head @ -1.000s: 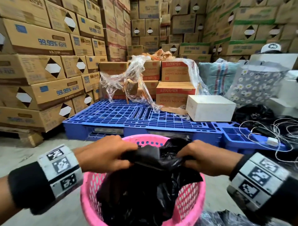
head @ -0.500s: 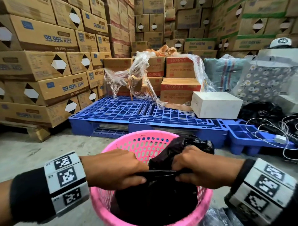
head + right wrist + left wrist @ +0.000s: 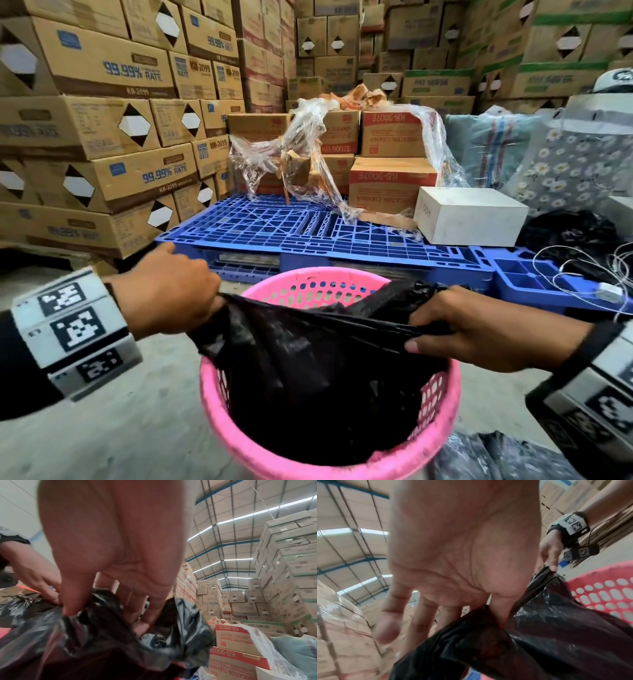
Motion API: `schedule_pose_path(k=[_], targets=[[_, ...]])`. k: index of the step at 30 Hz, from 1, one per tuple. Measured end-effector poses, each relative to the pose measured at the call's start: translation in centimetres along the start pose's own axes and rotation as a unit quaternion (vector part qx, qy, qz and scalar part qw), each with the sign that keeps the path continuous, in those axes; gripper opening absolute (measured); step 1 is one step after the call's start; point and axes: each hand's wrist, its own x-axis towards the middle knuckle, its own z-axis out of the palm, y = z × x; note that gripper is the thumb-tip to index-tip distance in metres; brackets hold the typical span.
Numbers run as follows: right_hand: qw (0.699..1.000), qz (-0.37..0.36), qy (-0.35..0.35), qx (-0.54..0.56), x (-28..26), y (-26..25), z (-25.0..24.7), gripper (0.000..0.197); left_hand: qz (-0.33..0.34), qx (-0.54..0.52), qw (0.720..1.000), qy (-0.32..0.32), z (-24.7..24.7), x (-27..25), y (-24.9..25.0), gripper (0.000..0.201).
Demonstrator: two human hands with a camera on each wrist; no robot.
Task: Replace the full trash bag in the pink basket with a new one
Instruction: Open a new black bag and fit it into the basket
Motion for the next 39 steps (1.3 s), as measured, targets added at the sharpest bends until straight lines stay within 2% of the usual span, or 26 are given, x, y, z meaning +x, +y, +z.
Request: schedule_pose_path(k=[2, 4, 5, 7, 9, 11, 12, 15, 16, 18, 21, 22, 23, 24, 25, 26, 28, 30, 31, 32, 33, 36, 39], targets=[[1.000, -0.016, 0.014, -0.004, 0.8, -0.7, 0.3, 0.032, -0.034, -0.009, 0.999, 0.019, -0.2, -0.3, -1.4, 0.039], [0.999, -0.034, 0.030, -0.006, 1.6, -1.4, 0.4, 0.035, -0.026, -0.069, 0.995, 0.060, -0.5, -0.5, -1.7, 0.036], [0.998, -0.043, 0.036, -0.001, 1.9, -1.8, 0.4, 0.035, -0.001, -0.114, 0.989, 0.096, -0.5, -0.6, -1.4, 0.038], [0.997, -0.063, 0.033, 0.017, 2.0, -2.5, 0.1, 0.037, 0.068, -0.223, 0.963, 0.137, -0.4, -0.7, 0.1, 0.056], [0.997, -0.074, 0.015, 0.026, 1.9, -2.9, -0.1, 0.037, 0.134, -0.320, 0.928, 0.136, -0.2, -0.7, 2.3, 0.071], [0.997, -0.063, -0.024, 0.027, 1.3, -3.1, 0.1, 0.036, 0.173, -0.333, 0.919, 0.119, 0.2, -0.4, 4.5, 0.075], [0.997, -0.053, -0.048, 0.030, 0.8, -3.2, 0.2, 0.035, 0.189, -0.318, 0.923, 0.109, 0.7, -0.2, 5.3, 0.069], [0.995, -0.014, -0.099, 0.023, -0.5, -3.1, 0.6, 0.031, 0.229, -0.238, 0.941, 0.078, 1.8, -0.2, 6.2, 0.027], [0.994, 0.001, -0.110, 0.018, -0.9, -2.9, 0.5, 0.029, 0.232, -0.234, 0.942, 0.069, 2.0, -0.5, 6.1, 0.021], [0.993, 0.026, -0.114, 0.013, -1.5, -2.6, 0.3, 0.025, 0.234, -0.249, 0.937, 0.069, 2.1, -0.9, 5.8, 0.019], [0.993, 0.033, -0.105, 0.043, -2.0, -2.5, -0.3, 0.015, 0.223, -0.330, 0.902, 0.164, 1.3, -1.2, 5.6, 0.016], [0.993, 0.025, -0.101, 0.058, -2.0, -2.7, -0.4, 0.013, 0.232, -0.334, 0.895, 0.185, 1.1, -1.0, 5.8, 0.030], [0.993, 0.014, -0.094, 0.071, -1.9, -2.9, -0.5, 0.012, 0.248, -0.330, 0.893, 0.181, 0.8, -0.8, 6.1, 0.048], [0.993, 0.003, -0.083, 0.084, -1.8, -2.9, -0.6, 0.012, 0.258, -0.324, 0.899, 0.143, 0.6, -0.5, 6.7, 0.058], [0.993, -0.006, -0.068, 0.094, -1.6, -2.9, -0.6, 0.011, 0.270, -0.329, 0.899, 0.104, 0.3, -0.4, 7.3, 0.058], [0.994, -0.014, -0.050, 0.096, -1.4, -2.8, -0.6, 0.012, 0.290, -0.354, 0.887, 0.068, 0.2, -0.3, 7.8, 0.047], [0.997, -0.025, -0.016, 0.076, -0.9, -2.0, -0.2, 0.015, 0.312, -0.470, 0.826, 0.026, 0.1, -0.4, 8.3, 0.011], [0.998, -0.031, -0.001, 0.046, -0.5, -1.2, 0.9, 0.022, 0.319, -0.548, 0.773, -0.021, 0.0, -1.0, 8.0, 0.025], [0.999, -0.033, 0.000, 0.039, -0.4, -1.0, 1.5, 0.026, 0.328, -0.558, 0.761, -0.039, -0.1, -1.5, 7.9, 0.030], [0.999, -0.033, -0.001, 0.041, -0.4, -0.9, 2.0, 0.030, 0.333, -0.557, 0.759, -0.047, 0.0, -2.0, 7.8, 0.031], [0.998, -0.034, -0.004, 0.045, -0.4, -0.9, 2.3, 0.033, 0.343, -0.539, 0.768, -0.036, 0.2, -2.5, 7.8, 0.028], [0.997, -0.032, -0.008, 0.069, -0.6, -1.3, 2.0, 0.043, 0.343, -0.479, 0.806, 0.047, 1.2, -3.3, 7.7, 0.025], [0.994, -0.013, -0.011, 0.107, -1.3, -1.7, 1.1, 0.051, 0.315, -0.502, 0.799, 0.107, 1.3, -3.8, 6.7, 0.024]])
